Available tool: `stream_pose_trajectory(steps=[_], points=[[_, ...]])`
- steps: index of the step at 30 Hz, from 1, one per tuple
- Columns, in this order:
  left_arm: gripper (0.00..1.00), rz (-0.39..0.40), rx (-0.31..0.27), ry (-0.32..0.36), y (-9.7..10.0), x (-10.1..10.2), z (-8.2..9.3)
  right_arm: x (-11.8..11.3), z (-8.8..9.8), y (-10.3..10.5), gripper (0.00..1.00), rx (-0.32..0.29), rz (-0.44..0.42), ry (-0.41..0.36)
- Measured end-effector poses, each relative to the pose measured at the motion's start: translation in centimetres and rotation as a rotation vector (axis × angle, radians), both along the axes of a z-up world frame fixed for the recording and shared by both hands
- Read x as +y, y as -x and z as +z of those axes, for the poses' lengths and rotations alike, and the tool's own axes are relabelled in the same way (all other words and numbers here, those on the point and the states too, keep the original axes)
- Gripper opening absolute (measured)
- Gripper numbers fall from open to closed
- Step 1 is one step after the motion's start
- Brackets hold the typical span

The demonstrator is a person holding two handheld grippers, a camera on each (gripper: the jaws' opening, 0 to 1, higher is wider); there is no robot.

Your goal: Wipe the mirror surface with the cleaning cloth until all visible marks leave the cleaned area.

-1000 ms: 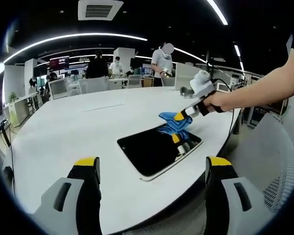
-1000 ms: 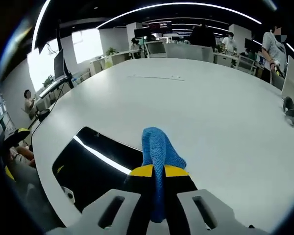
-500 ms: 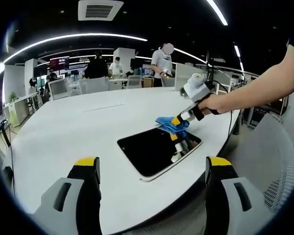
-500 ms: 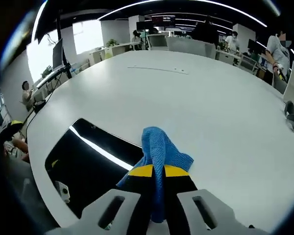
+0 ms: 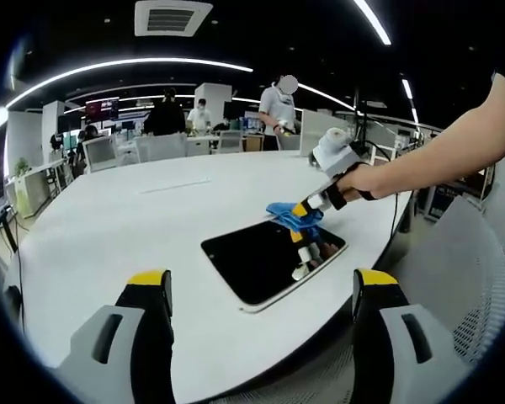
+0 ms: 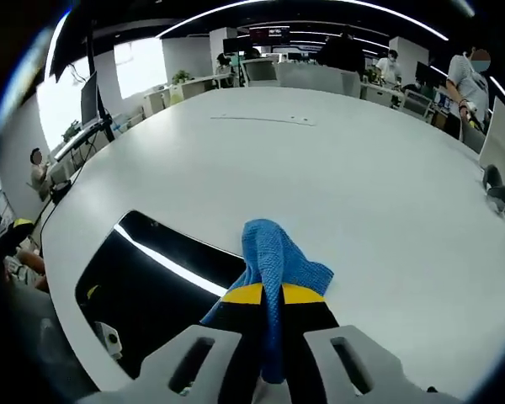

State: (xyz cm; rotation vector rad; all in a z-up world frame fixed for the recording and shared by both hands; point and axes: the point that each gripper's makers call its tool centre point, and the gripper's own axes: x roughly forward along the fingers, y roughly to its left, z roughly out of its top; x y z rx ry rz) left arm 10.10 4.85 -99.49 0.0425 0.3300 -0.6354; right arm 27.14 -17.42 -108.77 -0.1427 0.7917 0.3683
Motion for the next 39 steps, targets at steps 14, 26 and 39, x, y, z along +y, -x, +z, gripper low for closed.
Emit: stream_pose_trajectory(steps=[14, 26, 39], points=[[0.86, 0.001, -0.002, 0.003, 0.0, 0.1, 0.0, 4.8, -0.2, -0.2, 0.0, -0.014, 0.008, -0.016], [0.86, 0.006, -0.002, 0.01, 0.0, 0.2, 0.1, 10.2, 0.2, 0.4, 0.0, -0.016, 0.086, -0.015], [0.85, -0.003, 0.006, 0.01, 0.0, 0.1, 0.0, 14.9, 0.0, 0.0, 0.0, -0.017, 0.167, -0.014]])
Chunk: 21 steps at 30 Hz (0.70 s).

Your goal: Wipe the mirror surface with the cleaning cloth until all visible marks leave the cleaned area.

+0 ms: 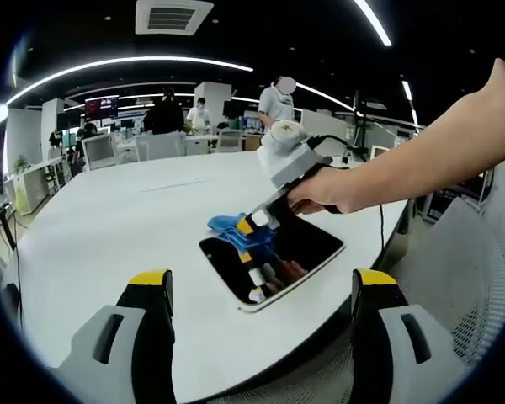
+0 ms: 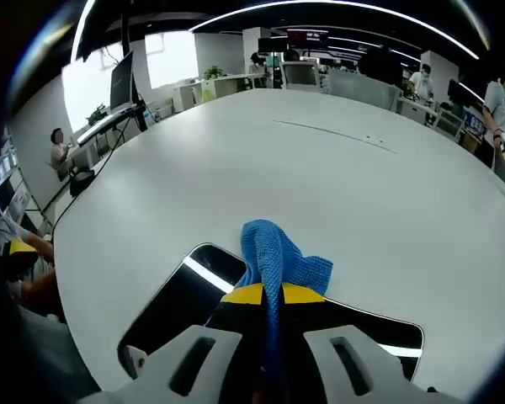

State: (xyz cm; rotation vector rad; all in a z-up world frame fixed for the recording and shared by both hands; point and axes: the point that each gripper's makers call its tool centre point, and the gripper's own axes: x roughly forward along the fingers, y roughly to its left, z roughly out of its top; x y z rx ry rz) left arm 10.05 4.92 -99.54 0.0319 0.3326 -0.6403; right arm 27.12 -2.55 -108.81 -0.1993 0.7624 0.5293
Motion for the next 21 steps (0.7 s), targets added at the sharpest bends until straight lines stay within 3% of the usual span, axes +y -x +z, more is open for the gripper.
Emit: stream_pose_trajectory(steps=[21], points=[[0.85, 0.012, -0.013, 0.007, -0.2, 0.2, 0.2, 5.5, 0.1, 0.6, 0.0, 0.012, 0.086, 0.008]])
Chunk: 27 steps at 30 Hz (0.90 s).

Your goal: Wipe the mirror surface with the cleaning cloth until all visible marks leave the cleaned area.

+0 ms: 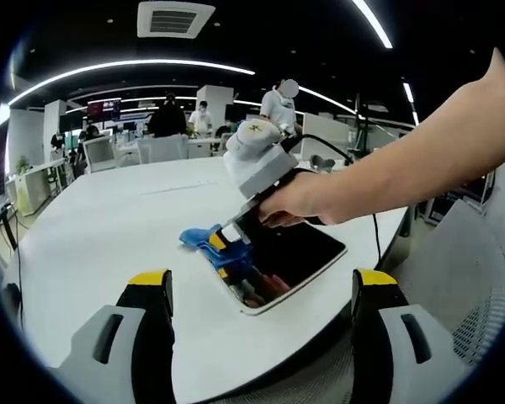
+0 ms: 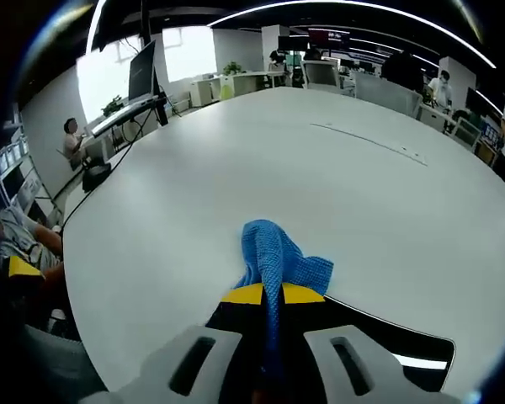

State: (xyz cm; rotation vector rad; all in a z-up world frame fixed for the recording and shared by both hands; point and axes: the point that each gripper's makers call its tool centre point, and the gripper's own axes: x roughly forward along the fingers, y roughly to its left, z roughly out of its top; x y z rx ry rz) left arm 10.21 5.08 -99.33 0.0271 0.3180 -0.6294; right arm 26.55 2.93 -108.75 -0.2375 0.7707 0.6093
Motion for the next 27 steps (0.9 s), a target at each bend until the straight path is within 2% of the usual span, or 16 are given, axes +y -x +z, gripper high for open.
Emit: stream_pose_trajectory(steps=[13, 27], points=[[0.85, -0.001, 0.005, 0.0, 0.1, 0.0, -0.1, 0.0, -0.2, 0.1, 0.0, 0.011, 0.04, 0.023], [0.85, 0.009, 0.005, 0.001, 0.0, 0.2, -0.1, 0.4, -0.4, 2.3, 0.0, 0.039, 0.105, 0.039]])
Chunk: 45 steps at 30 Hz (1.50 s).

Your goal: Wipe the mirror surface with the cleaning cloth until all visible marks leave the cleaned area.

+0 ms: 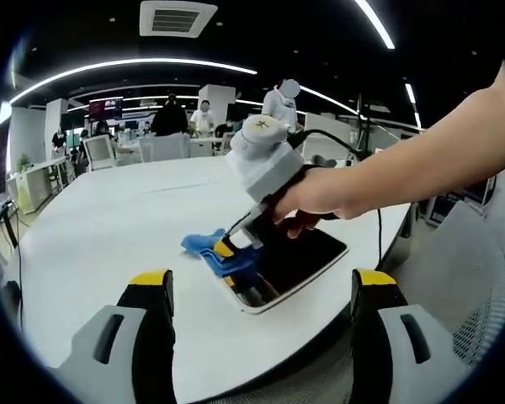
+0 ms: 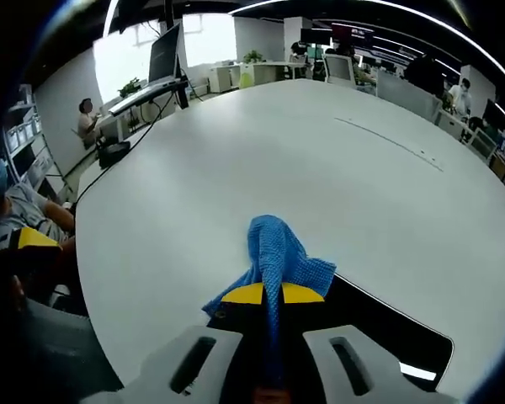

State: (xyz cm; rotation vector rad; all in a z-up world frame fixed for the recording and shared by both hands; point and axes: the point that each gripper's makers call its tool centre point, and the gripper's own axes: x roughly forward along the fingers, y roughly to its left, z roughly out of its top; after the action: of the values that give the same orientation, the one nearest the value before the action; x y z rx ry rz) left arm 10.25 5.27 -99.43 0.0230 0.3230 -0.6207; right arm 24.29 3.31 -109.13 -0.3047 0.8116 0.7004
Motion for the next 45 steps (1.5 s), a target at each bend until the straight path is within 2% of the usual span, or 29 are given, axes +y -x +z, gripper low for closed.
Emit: stream_pose_trajectory(steps=[12, 22, 27, 35, 40, 45], points=[[0.84, 0.0, 0.0, -0.002, 0.0, 0.0, 0.0, 0.1, 0.2, 2.7, 0.0, 0.044, 0.046, 0.019], [0.83, 0.003, 0.002, -0.004, -0.1, 0.0, 0.0, 0.1, 0.5, 4.3, 0.0, 0.021, 0.122, 0.08], [0.83, 0.004, -0.001, -0.003, -0.1, 0.1, 0.0, 0.1, 0.6, 4.3, 0.0, -0.002, 0.168, 0.126], [0.83, 0.005, -0.003, 0.002, -0.1, 0.1, 0.0, 0.2, 0.4, 3.7, 0.0, -0.065, 0.353, 0.298], [0.83, 0.005, 0.001, 0.001, -0.1, 0.1, -0.1, 0.1, 0.3, 3.4, 0.0, -0.054, 0.347, 0.293], [0.83, 0.007, 0.001, 0.003, -0.1, 0.1, 0.0, -0.2, 0.2, 3.2, 0.0, -0.038, 0.318, 0.257]])
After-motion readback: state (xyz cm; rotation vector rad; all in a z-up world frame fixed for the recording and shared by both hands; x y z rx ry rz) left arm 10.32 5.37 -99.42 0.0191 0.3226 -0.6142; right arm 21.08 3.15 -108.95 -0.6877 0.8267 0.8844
